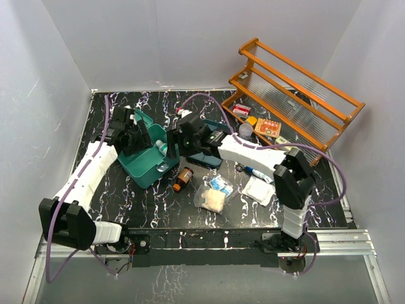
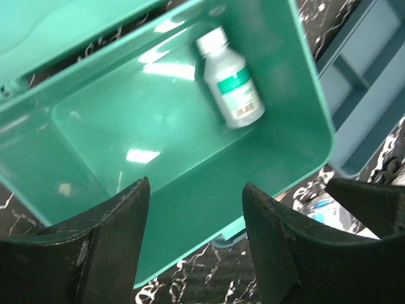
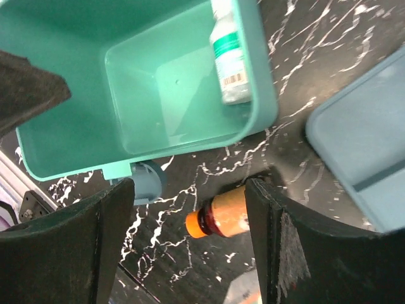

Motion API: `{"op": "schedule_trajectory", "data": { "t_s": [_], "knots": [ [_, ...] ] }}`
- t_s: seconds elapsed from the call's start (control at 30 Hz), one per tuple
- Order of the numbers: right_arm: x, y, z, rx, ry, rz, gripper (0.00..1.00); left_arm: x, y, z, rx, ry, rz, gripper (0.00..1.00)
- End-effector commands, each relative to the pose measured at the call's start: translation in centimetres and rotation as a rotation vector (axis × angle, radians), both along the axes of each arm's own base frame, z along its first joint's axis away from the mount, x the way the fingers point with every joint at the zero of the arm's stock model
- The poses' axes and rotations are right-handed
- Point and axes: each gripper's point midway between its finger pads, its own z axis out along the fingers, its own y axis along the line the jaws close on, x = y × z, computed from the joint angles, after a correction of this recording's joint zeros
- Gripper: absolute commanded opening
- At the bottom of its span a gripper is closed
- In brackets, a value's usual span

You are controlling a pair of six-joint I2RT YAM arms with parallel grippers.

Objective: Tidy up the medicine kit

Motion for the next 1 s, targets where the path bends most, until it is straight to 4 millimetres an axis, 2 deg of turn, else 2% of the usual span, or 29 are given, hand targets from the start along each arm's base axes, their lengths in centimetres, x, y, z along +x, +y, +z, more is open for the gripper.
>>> {"op": "schedule_trajectory", "data": {
  "t_s": [0.0,0.1,0.23,0.37,0.53,0.6,0.7,0.8,0.97],
  "knots": [
    [0.5,2.9,1.5,0.077,0.004,-0.027,0.67,-4.3,1.2,-1.4,0.046,0.111,-0.019,0.56],
    [0.6,3.8,0.8,0.107,0.035,-0.045,0.62,-5.7,-0.1,-2.6,-0.023,0.158,-0.057,0.48],
    [2.0,4.2,0.4,0.11,0.025,-0.108,0.53,-6.8,-1.4,-3.9,-0.103,0.194,-0.08,0.42],
    [3.7,4.3,0.2,0.068,-0.019,-0.144,0.44,-6.9,-2.7,-4.6,-0.167,0.197,-0.125,0.39],
    [4.8,4.4,0.1,0.036,-0.053,-0.147,0.44,-5.9,-4.6,-4.1,-0.252,0.136,-0.191,0.42],
    [4.9,4.3,0.1,0.029,-0.053,-0.153,0.44,-5.4,-4.2,-4.3,-0.235,0.132,-0.166,0.42],
    [5.2,3.7,0.7,0.016,-0.073,-0.177,0.44,-4.2,-2.4,-4.6,-0.139,0.124,-0.086,0.42],
    [5.5,2.7,1.7,0.002,-0.102,-0.203,0.45,-2.4,-0.4,-4.6,-0.036,0.092,-0.003,0.49],
    [6.1,0.4,2.7,-0.027,-0.139,-0.265,0.47,0.8,0.5,-4.3,0.03,0.035,0.039,0.6]
  ]
}}
